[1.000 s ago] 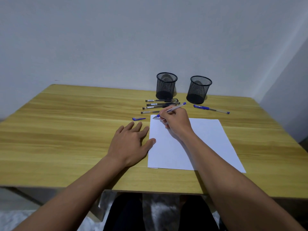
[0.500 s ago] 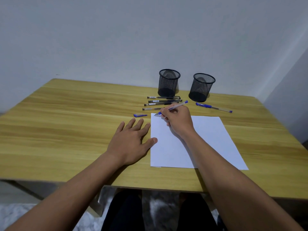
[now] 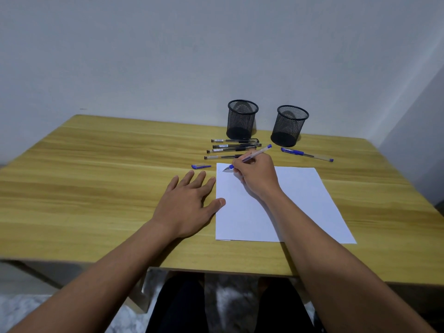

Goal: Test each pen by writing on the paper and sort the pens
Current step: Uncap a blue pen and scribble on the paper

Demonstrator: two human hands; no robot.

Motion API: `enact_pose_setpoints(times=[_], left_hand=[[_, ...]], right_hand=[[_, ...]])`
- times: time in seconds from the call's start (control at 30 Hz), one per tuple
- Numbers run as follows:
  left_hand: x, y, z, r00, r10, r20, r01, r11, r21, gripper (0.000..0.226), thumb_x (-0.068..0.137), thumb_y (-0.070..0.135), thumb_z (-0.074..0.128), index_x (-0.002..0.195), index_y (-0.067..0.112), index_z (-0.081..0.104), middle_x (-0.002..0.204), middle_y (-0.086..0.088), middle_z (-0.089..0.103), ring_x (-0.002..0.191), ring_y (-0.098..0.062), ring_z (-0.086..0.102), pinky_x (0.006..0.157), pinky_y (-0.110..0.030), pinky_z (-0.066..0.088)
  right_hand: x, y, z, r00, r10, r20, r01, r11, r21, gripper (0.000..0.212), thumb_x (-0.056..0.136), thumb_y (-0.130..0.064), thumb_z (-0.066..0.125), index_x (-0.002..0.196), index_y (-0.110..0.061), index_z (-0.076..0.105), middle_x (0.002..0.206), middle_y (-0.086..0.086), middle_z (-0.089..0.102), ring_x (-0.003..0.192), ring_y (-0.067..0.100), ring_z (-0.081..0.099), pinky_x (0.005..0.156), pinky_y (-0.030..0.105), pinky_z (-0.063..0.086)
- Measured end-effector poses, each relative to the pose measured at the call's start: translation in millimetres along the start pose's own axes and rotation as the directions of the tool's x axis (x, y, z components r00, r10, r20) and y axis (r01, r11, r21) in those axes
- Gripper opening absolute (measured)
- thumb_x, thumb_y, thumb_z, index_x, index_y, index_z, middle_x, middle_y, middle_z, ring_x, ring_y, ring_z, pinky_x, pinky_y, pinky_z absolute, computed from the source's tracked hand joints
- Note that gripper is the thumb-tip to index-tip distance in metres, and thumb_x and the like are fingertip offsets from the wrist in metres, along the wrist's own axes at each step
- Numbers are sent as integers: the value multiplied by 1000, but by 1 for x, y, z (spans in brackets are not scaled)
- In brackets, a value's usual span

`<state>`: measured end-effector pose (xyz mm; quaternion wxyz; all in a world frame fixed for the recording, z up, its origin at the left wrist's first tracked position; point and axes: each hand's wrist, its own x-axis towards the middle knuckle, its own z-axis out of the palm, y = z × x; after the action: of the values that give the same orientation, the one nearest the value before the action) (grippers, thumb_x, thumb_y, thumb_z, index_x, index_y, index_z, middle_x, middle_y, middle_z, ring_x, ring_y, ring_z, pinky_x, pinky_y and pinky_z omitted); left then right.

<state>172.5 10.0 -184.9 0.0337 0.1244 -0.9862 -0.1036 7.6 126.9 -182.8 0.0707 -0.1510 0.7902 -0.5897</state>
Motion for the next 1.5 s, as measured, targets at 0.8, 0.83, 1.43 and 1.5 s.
enact_pose_setpoints(times=[0.8,0.83,1.43,1.5], left_hand=[[2,0,-3,1000,-4,-4,4,999,-37,72,91,73,23,154,37,22,164,6,16,152,-18,5,122,-47,6],[2,0,-3,1000,-9,-6,9,999,-41,72,91,73,24,154,37,23,163,6,17,152,-18,6,122,-47,7],[56,-16,-12,906,-195,-376,143,976,-162,18,90,31,61,102,25,73,102,-2,71,94,-29,61,77,-39,49],[54,-12,-16,902,-191,-386,71,950,-304,12,90,27,63,98,23,72,92,1,72,86,-22,63,73,-36,50]], right_hand=[[-10,-24,-10,994,105,8,-105,983,148,12,92,-17,70,85,-8,70,73,13,62,57,20,52,43,25,40],[-12,-26,-11,996,90,3,-89,986,140,11,93,-17,70,84,-10,70,73,13,63,57,18,53,43,26,41],[-17,-36,-30,997,30,76,-50,958,283,12,97,-14,66,96,-3,71,76,8,70,58,8,59,48,26,49],[-18,-35,-32,996,34,79,-57,950,308,11,95,-15,69,95,-5,72,80,9,71,62,6,63,51,26,52]])
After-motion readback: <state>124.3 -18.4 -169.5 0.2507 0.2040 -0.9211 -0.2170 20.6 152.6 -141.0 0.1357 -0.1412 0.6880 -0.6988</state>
